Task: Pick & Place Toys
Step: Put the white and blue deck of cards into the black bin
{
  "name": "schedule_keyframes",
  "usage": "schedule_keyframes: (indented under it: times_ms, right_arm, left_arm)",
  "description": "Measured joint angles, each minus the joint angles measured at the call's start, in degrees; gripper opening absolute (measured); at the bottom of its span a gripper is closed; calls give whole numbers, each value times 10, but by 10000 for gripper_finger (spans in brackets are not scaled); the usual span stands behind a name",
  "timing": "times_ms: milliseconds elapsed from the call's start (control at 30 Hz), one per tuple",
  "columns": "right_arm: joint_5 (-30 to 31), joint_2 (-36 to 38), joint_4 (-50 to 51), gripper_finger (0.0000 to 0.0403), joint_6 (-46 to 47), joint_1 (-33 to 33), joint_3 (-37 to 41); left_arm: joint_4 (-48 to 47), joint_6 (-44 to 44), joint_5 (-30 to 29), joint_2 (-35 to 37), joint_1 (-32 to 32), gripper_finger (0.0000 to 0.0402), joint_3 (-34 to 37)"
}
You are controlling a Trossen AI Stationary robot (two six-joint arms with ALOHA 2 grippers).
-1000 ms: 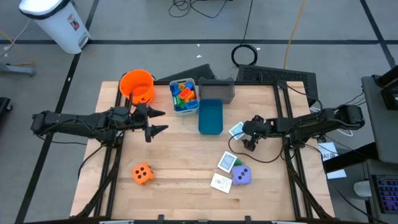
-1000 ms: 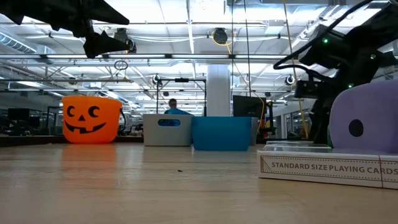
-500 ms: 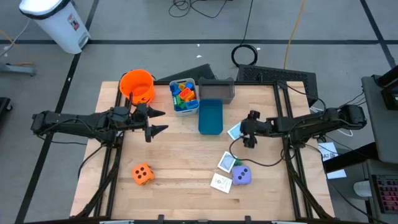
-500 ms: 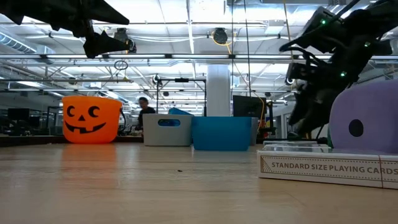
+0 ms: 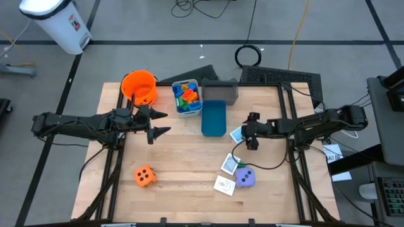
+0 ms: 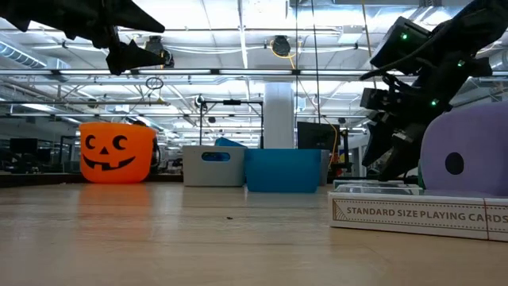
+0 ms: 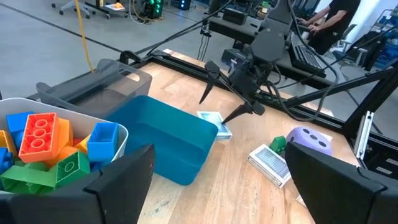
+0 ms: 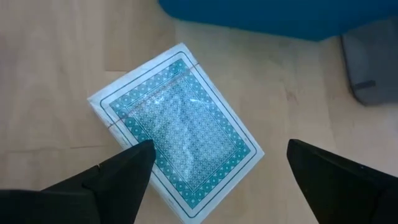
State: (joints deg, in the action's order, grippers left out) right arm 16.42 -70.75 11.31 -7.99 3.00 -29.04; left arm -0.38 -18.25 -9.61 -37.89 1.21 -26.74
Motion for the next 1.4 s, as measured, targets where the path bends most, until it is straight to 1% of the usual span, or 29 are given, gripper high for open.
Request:
schedule_keyframes:
  times_ms: [167, 300, 400, 533, 733, 867, 1000, 1167, 1300, 1400]
  right_arm:
    - [3, 1, 7, 363, 45, -28, 1]
    - [-1, 2, 8, 363, 63, -51, 1]
    - [-3, 11, 4, 363, 64, -61, 2]
    - [-15, 28, 10, 363, 95, -62, -9]
    - [-93, 28, 47, 363, 32, -61, -49]
    - [-108, 13, 62, 363, 5, -53, -73]
    - [-123, -32, 88, 363, -14, -41, -73]
    - [-110, -89, 68, 363, -45, -35, -77]
    - [-105, -111, 44, 363, -79, -26, -78]
    - [-88, -118, 33, 363, -111, -18, -79]
  left_arm:
    - [-4, 0, 0, 0, 0, 365, 0]
    - [-4, 0, 0, -9, 0, 365, 0]
    - [1, -5, 0, -22, 0, 365, 0]
    - [1, -14, 0, -39, 0, 365, 0]
    - [14, -13, 0, -44, 1, 365, 0]
    - [27, -10, 1, -44, 1, 365, 0]
    - [35, -2, 1, -44, 1, 365, 0]
    - [35, -2, 2, -44, 1, 365, 0]
    - [35, -2, 2, -44, 2, 365, 0]
    - [35, -2, 2, -44, 1, 365, 0]
